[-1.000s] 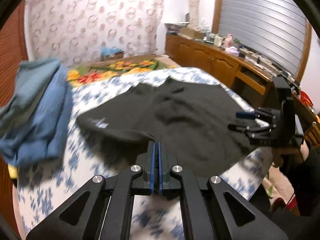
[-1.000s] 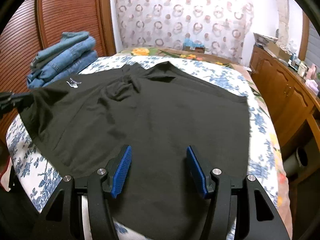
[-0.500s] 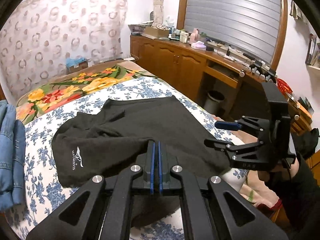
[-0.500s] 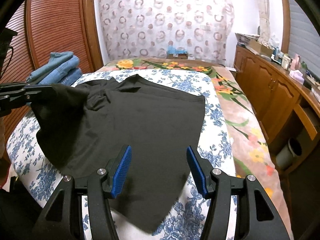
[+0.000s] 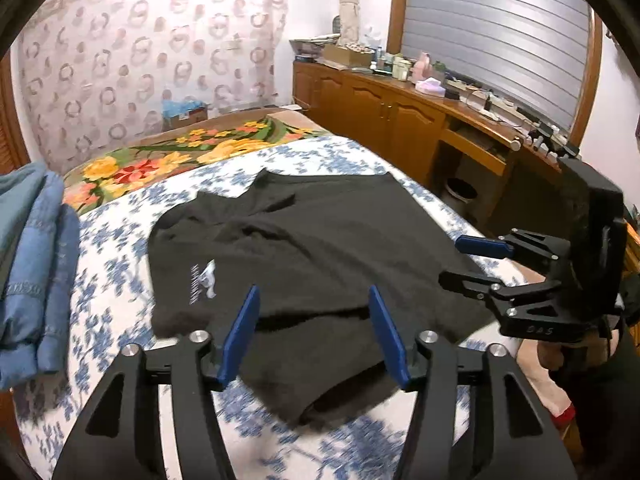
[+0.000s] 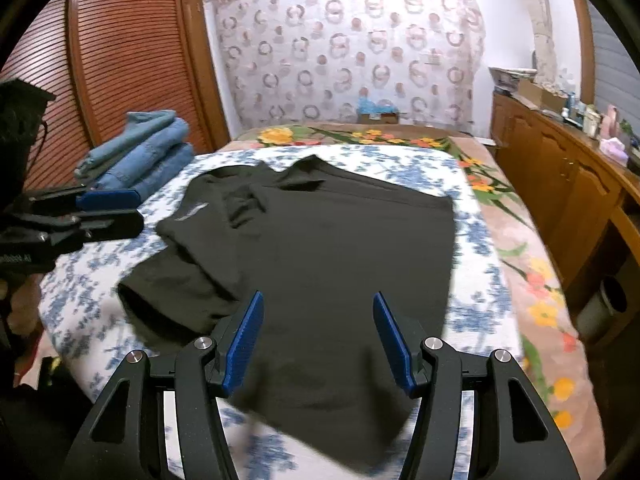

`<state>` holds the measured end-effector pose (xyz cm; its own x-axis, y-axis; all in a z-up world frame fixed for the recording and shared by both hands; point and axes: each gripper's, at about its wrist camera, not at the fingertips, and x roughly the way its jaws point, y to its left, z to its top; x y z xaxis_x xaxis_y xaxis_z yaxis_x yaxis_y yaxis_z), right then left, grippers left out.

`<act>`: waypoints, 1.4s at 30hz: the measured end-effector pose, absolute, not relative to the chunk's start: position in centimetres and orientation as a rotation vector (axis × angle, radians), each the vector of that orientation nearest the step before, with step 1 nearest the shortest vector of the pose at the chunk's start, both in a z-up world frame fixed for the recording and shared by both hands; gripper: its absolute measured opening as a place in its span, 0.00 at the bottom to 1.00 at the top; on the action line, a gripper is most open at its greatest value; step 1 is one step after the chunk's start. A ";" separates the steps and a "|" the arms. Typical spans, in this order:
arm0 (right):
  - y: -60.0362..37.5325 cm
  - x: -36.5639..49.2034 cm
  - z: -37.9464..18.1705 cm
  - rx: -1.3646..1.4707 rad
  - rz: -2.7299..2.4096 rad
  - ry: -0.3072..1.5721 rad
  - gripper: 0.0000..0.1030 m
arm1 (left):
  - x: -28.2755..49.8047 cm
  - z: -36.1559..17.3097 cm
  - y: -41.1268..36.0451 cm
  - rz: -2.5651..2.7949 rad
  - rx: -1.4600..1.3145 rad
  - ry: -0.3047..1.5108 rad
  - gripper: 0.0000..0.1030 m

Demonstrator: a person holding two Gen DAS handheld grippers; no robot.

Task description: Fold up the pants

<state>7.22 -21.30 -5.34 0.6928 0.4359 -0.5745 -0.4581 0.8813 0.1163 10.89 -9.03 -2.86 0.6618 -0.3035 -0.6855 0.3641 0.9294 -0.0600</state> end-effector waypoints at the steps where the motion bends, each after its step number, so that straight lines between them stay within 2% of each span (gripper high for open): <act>1: -20.9 7.2 -5.4 -0.033 0.512 0.633 0.57 | 10.7 -3.2 -8.6 -0.370 0.087 0.763 0.59; 9: -17.9 7.1 -6.0 -0.020 0.597 0.642 0.53 | 10.6 -7.2 -6.0 -0.319 0.060 0.853 0.61; 18: -16.9 7.7 -7.3 -0.052 0.637 0.695 0.45 | 10.1 -10.0 -5.4 -0.314 0.050 0.904 0.62; 21: -16.9 7.7 -7.5 -0.048 0.645 0.712 0.39 | 9.9 -10.0 -5.6 -0.311 0.051 0.896 0.63; 24: -17.0 7.8 -7.3 -0.045 0.664 0.714 0.27 | 9.9 -9.9 -5.5 -0.310 0.041 0.891 0.63; 26: -17.1 7.7 -7.2 -0.046 0.672 0.705 0.14 | 9.9 -9.7 -5.3 -0.309 0.035 0.884 0.63; 29: -17.5 7.4 -6.8 -0.039 0.674 0.675 0.07 | 9.6 -9.0 -5.1 -0.306 0.028 0.854 0.63; 42: -24.0 3.2 -2.6 -0.028 0.554 0.517 0.06 | 9.4 -7.3 -5.3 -0.314 0.007 0.806 0.63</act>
